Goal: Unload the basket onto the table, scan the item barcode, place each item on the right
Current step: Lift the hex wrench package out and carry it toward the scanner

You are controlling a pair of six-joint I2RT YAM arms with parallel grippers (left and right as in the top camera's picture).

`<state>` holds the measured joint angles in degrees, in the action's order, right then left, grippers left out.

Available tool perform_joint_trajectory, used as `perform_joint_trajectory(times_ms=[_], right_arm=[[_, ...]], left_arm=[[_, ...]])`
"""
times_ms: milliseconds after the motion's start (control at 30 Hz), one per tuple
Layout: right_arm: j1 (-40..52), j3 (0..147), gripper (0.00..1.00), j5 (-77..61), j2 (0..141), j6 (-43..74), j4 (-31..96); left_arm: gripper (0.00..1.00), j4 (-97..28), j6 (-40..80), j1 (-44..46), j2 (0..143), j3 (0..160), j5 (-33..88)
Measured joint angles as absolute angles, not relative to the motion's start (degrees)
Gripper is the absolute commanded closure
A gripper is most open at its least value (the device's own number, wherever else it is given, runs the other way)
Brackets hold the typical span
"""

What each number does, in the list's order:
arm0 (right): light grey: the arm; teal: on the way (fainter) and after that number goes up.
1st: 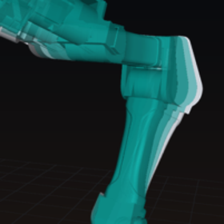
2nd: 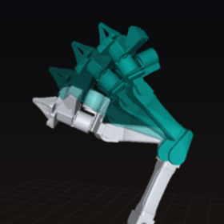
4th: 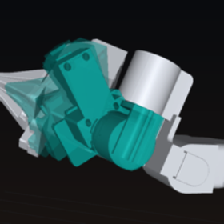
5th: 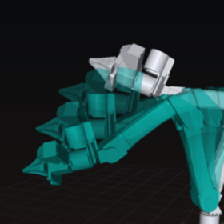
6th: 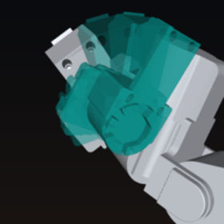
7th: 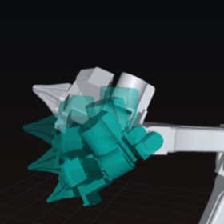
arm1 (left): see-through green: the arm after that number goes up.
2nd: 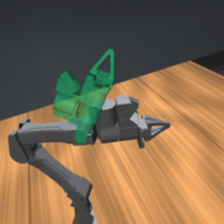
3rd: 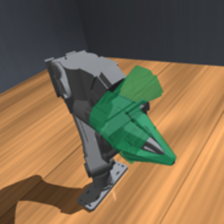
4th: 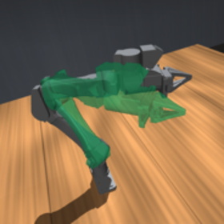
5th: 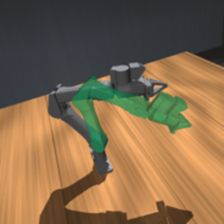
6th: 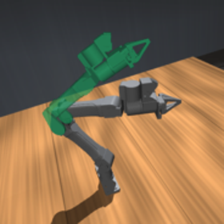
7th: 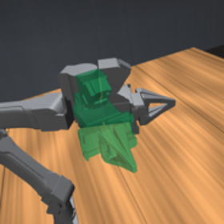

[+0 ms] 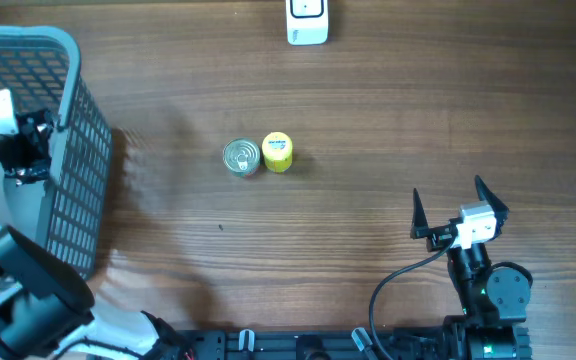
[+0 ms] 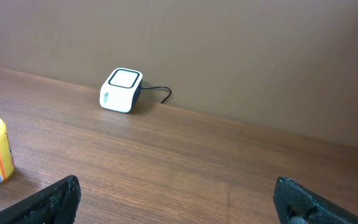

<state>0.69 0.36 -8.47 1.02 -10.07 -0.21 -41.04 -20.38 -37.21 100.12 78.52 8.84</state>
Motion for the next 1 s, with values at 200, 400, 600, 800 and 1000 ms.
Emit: perform_joint_trajectory(times_ms=[200,400,600,800,1000], right_arm=[[0.69,0.36,0.00,-8.47,1.02,-10.07,-0.21],[0.69,0.36,0.00,-8.47,1.02,-10.07,-0.21],[0.69,0.36,0.00,-8.47,1.02,-10.07,-0.21],[0.69,0.36,0.00,-8.47,1.02,-10.07,-0.21],[0.69,0.36,0.00,-8.47,1.02,-10.07,-0.23]], left_arm=[[0.74,-41.19,-20.34,-37.21,94.19,78.52,8.84],[0.71,-41.21,-19.16,-37.21,85.54,78.52,8.86],[0.69,-42.68,-17.72,-37.21,75.99,78.52,8.86],[0.68,-42.94,-14.87,-37.21,67.68,78.59,9.74],[0.69,-43.42,-13.21,-37.21,61.63,78.63,14.04]])
